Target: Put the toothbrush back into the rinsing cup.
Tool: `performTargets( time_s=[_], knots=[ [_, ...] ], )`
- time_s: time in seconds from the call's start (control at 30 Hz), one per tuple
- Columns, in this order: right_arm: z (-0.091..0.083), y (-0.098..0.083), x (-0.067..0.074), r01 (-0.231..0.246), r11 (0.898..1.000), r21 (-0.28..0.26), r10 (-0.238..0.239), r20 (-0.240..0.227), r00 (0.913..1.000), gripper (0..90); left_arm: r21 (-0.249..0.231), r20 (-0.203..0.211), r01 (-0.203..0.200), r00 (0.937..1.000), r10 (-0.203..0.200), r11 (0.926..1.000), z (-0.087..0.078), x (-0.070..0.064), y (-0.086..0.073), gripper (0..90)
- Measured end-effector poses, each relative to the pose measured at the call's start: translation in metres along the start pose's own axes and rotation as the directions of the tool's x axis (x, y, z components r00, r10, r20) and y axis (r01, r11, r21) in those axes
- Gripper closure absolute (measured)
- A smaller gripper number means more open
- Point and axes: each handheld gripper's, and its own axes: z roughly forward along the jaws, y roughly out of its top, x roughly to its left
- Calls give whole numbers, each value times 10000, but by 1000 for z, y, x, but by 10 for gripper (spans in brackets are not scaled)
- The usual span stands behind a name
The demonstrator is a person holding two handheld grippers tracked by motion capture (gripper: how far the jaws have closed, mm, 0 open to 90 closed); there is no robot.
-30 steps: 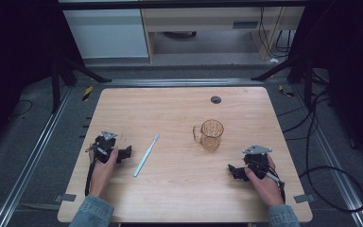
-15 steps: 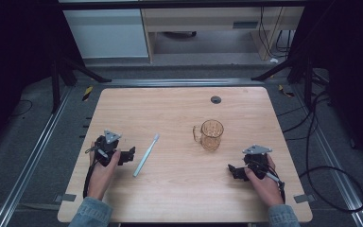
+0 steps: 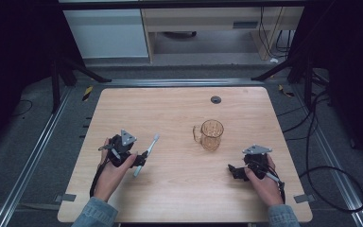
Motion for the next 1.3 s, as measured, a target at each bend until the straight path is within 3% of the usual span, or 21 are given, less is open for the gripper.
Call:
performTargets(
  time_s=[0.03, 0.23, 0.4, 0.67, 0.7, 0.9, 0.97, 1.0, 1.03, 1.07, 1.1, 1.13, 1.3],
  knots=[
    [0, 0, 0, 0, 10000, 1, 0, 0, 10000, 4, 135, -107, -301, 9995, 302, 9995, 0, -1, 1, 36],
    [0, 0, 0, 0, 10000, 4, 0, -3, 10000, 4, 595, -333, -757, 9964, 777, 9954, 2, -5, 4, 52],
    [0, 0, 0, 0, 10000, 4, 0, -5, 10000, 4, 679, -160, -643, 9977, 656, 9956, 2, -3, 7, 52],
    [0, 0, 0, -6, 10000, 7, 6, 7, 10000, 4, 933, 22, -812, 9967, 813, 9923, 6, 4, 17, 89],
    [0, 0, 0, -4, 10000, 6, 4, 6, 10000, 5, 1190, 37, -876, 9961, 877, 9890, 7, 5, 19, 99],
    [0, 0, 0, -11, 10000, 6, 11, 14, 10000, 5, 1620, 132, -744, 9972, 733, 9840, 5, 12, 26, 129],
    [0, 0, 0, -33, 10000, 19, 33, 25, 10000, 4, 1852, 125, -644, 9979, 631, 9806, 4, 14, 30, 126],
    [0, 0, 0, -40, 10000, 16, 40, 25, 10000, 4, 2124, 195, -689, 9976, 662, 9748, 2, 13, 34, 120],
    [0, 0, 0, -26, 10000, 16, 26, 25, 10000, 4, 2124, 195, -689, 9976, 662, 9748, 2, 13, 34, 117],
    [0, 0, 0, -33, 10000, 19, 33, 25, 10000, 4, 2393, 237, -749, 9972, 713, 9681, 1, 12, 37, 114],
    [0, 0, 0, -33, 10000, 19, 33, 25, 10000, 4, 2393, 237, -749, 9972, 713, 9681, 1, 12, 37, 111],
    [0, 0, 0, -33, 10000, 20, 33, 23, 10000, 4, 2698, 424, -782, 9967, 693, 9597, 3, 12, 39, 105],
    [-1, 0, 1, -92, 10000, 21, 92, 109, 9999, 4, 3222, 732, -712, 9961, 502, 9440, 12, 11, 43, 98]
  ],
)
